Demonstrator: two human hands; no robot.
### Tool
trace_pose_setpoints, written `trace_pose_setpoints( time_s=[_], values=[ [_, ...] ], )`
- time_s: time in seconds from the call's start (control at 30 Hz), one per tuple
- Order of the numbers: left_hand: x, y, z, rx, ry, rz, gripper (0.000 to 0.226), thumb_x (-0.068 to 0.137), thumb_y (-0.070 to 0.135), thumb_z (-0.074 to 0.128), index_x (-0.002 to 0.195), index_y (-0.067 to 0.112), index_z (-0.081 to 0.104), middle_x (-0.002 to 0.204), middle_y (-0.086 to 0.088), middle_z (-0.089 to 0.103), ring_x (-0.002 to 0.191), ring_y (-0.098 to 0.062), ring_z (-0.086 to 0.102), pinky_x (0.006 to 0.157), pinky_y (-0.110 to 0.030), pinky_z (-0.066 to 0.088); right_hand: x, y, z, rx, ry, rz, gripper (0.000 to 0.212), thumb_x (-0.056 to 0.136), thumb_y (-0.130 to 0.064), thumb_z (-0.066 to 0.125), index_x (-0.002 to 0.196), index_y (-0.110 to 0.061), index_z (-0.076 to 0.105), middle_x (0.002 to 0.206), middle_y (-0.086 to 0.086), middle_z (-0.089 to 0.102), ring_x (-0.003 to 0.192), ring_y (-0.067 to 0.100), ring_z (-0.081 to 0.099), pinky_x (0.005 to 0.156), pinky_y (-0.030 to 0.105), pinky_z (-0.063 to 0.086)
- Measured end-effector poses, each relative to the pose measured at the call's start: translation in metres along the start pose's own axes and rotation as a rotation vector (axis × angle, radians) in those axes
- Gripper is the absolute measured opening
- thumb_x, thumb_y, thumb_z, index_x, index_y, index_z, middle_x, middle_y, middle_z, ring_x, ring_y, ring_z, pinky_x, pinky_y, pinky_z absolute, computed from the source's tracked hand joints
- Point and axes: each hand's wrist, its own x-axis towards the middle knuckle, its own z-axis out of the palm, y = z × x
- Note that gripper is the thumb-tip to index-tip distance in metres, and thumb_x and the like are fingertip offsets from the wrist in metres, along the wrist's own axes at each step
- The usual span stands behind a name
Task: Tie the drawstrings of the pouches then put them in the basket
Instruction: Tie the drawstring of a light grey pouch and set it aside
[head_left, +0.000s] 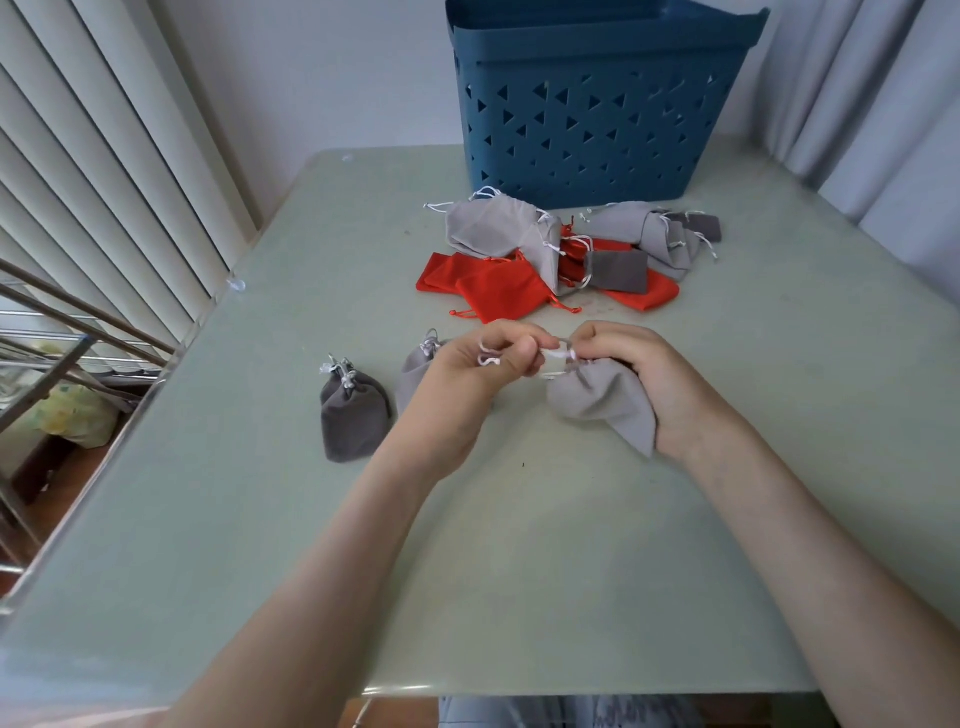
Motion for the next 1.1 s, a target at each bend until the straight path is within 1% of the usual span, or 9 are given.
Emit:
trace_pose_setpoints(
  time_s=[0.13, 0.23, 0.3, 0.43, 0.6, 0.77, 0.87, 0.97, 1.1],
  values=[
    [-0.003, 0.002, 0.003, 0.14, 0.122, 0.035, 0.012, 0.087, 0.012, 0.064, 0.086, 0.024, 0.064, 0.076, 0.003, 0.06, 0.075, -0.008, 0.05, 0.071, -0.019, 0.038, -0.003, -0.002, -0.001, -0.061, -0.015, -0.017, 0.026, 0.088, -0.005, 0.047, 0.064, -0.013, 0.051, 0.06, 0.002, 0.043, 0.053, 0.011, 0.041, 0.05, 0.024, 0.032],
    [-0.005, -0.003, 0.006, 0.554, 0.232, 0.168, 0.015, 0.087, 0.008, 0.064, 0.092, 0.02, 0.057, 0.074, 0.006, 0.06, 0.067, 0.0, 0.051, 0.064, -0.012, 0.038, -0.005, 0.001, 0.001, -0.102, -0.035, -0.075, 0.022, 0.089, -0.009, 0.05, 0.068, -0.014, 0.052, 0.063, 0.004, 0.043, 0.054, 0.012, 0.041, 0.049, 0.025, 0.03],
    [-0.006, -0.008, 0.006, 0.799, 0.274, 0.299, 0.012, 0.084, 0.008, 0.064, 0.092, 0.016, 0.061, 0.079, 0.007, 0.063, 0.073, -0.008, 0.054, 0.067, -0.011, 0.038, -0.004, 0.003, 0.002, -0.077, -0.061, -0.11, 0.016, 0.09, -0.011, 0.049, 0.076, -0.014, 0.055, 0.063, 0.004, 0.044, 0.051, 0.012, 0.043, 0.044, 0.023, 0.032],
    [-0.007, -0.007, 0.01, 0.828, 0.381, 0.374, 0.005, 0.083, 0.011, 0.068, 0.085, 0.008, 0.065, 0.076, 0.011, 0.062, 0.071, 0.0, 0.045, 0.069, 0.002, 0.031, -0.001, 0.005, 0.003, -0.107, -0.027, -0.062, 0.024, 0.093, -0.005, 0.042, 0.098, -0.019, 0.062, 0.067, 0.004, 0.05, 0.05, 0.01, 0.045, 0.042, 0.02, 0.033],
    [-0.004, -0.012, 0.007, 0.872, 0.39, 0.485, 0.009, 0.082, 0.015, 0.067, 0.083, 0.006, 0.066, 0.077, -0.003, 0.068, 0.078, -0.008, 0.051, 0.073, 0.002, 0.029, 0.002, 0.013, 0.006, -0.216, -0.118, -0.046, 0.023, 0.097, -0.014, 0.045, 0.09, -0.014, 0.067, 0.084, 0.006, 0.06, 0.074, 0.015, 0.051, 0.063, 0.026, 0.039],
    [-0.002, -0.017, 0.004, 0.846, 0.366, 0.526, 0.007, 0.085, 0.026, 0.059, 0.086, 0.02, 0.06, 0.078, -0.003, 0.068, 0.074, -0.008, 0.051, 0.071, -0.005, 0.033, 0.003, 0.014, 0.003, -0.256, -0.096, -0.184, 0.019, 0.095, -0.008, 0.048, 0.081, -0.008, 0.06, 0.069, -0.006, 0.064, 0.064, 0.006, 0.055, 0.059, 0.019, 0.041],
    [-0.002, -0.02, 0.002, 0.873, 0.292, 0.528, 0.007, 0.087, 0.022, 0.052, 0.089, 0.029, 0.052, 0.082, 0.0, 0.068, 0.074, -0.014, 0.057, 0.068, -0.016, 0.039, 0.006, 0.014, 0.002, -0.132, -0.035, -0.207, 0.025, 0.097, -0.013, 0.045, 0.077, -0.008, 0.058, 0.069, -0.004, 0.062, 0.065, 0.009, 0.054, 0.06, 0.023, 0.041],
    [-0.005, -0.014, 0.005, 0.82, 0.285, 0.468, 0.013, 0.088, 0.014, 0.044, 0.088, 0.015, 0.057, 0.083, 0.011, 0.065, 0.074, -0.011, 0.053, 0.067, -0.005, 0.036, 0.009, 0.011, 0.003, -0.001, 0.064, -0.21, 0.033, 0.098, -0.012, 0.042, 0.066, -0.009, 0.048, 0.069, 0.002, 0.065, 0.067, 0.013, 0.06, 0.066, 0.027, 0.041],
    [-0.005, -0.01, 0.002, 0.838, 0.303, 0.334, 0.015, 0.081, 0.01, 0.035, 0.081, 0.009, 0.05, 0.074, 0.007, 0.055, 0.067, -0.004, 0.034, 0.059, -0.018, 0.027, 0.004, -0.003, -0.008, 0.546, 0.185, -0.177, 0.049, 0.095, -0.015, 0.042, 0.046, -0.017, 0.038, 0.065, 0.008, 0.066, 0.067, 0.018, 0.066, 0.074, 0.029, 0.05]
  ],
)
